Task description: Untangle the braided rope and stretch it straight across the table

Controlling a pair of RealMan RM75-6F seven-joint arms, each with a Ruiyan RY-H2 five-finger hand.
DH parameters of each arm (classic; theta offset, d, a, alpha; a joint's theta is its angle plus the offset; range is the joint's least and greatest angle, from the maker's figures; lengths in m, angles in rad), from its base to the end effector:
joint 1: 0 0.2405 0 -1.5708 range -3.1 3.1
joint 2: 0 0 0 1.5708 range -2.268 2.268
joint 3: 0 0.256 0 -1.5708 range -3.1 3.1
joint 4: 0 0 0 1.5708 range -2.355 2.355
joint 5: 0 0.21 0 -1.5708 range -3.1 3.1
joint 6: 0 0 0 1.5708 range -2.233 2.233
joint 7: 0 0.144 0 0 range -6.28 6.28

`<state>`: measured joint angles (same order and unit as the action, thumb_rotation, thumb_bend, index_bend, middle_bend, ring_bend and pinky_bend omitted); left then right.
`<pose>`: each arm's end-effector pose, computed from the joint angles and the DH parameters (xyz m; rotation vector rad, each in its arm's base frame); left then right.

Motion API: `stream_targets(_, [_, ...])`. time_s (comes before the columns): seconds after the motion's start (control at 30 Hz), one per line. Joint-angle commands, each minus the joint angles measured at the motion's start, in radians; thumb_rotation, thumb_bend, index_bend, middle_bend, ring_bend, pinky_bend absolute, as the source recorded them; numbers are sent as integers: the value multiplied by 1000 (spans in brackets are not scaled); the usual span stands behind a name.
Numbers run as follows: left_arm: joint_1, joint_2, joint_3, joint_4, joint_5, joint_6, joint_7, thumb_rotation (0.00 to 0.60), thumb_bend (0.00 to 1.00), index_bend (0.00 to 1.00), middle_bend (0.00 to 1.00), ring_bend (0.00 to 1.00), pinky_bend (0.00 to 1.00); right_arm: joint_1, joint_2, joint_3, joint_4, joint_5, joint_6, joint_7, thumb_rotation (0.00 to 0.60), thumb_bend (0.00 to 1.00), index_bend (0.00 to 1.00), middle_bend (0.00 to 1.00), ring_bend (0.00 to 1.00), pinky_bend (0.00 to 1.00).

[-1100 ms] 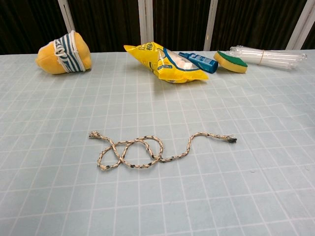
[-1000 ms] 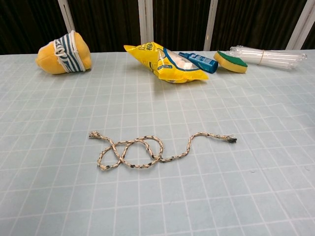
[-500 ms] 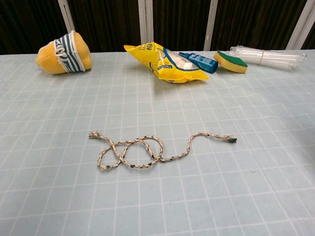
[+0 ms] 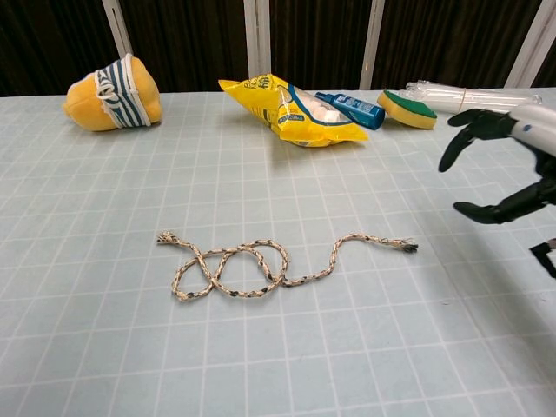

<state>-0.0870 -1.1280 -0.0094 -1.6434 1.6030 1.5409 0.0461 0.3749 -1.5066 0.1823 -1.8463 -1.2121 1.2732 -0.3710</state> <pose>-0.2901 0.1717 0.1500 -1.4660 -0.8433 -0.9689 -0.1674 -0.2520 0.0277 1.4876 -1.1930 1.1157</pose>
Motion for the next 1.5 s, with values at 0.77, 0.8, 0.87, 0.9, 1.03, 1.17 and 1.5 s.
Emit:
stream_targets(0.77, [-15,10,-12,4,-48,-46,-22,600,39,1,0,0,0,126,-319,60,303,196,-56,-109,600,329,532,152,0,0])
stream_targets(0.8, [-16,10,-12,4,-49,-48,-21,600,39,1,0,0,0,127,-323,60,309,196,-57,-107,600,332,532,153,0,0])
stream_targets(0.87, [-17,9,-12,5,-50,-49,-21,600,39,1,0,0,0,129,-329,61,319,196,-58,-101,600,342,533,153,0,0])
stream_targets(0.9, [-17,9,-13,5,-51,-50,-20,600,39,1,0,0,0,131,-333,62,322,197,-59,-98,600,345,533,153,0,0])
stream_targets(1.03, [-18,7,-13,6,-52,-51,-20,600,39,1,0,0,0,137,-342,69,334,197,-59,-92,600,363,533,154,0,0])
stream_targets(1.17, [-19,6,-14,7,-54,-54,-21,600,39,1,0,0,0,142,-348,74,343,199,-59,-90,600,386,543,158,0,0])
stream_targets(1.5, [-22,7,-15,9,-59,-58,-26,600,39,1,0,0,0,143,-354,71,354,209,-55,-93,600,400,558,165,0,0])
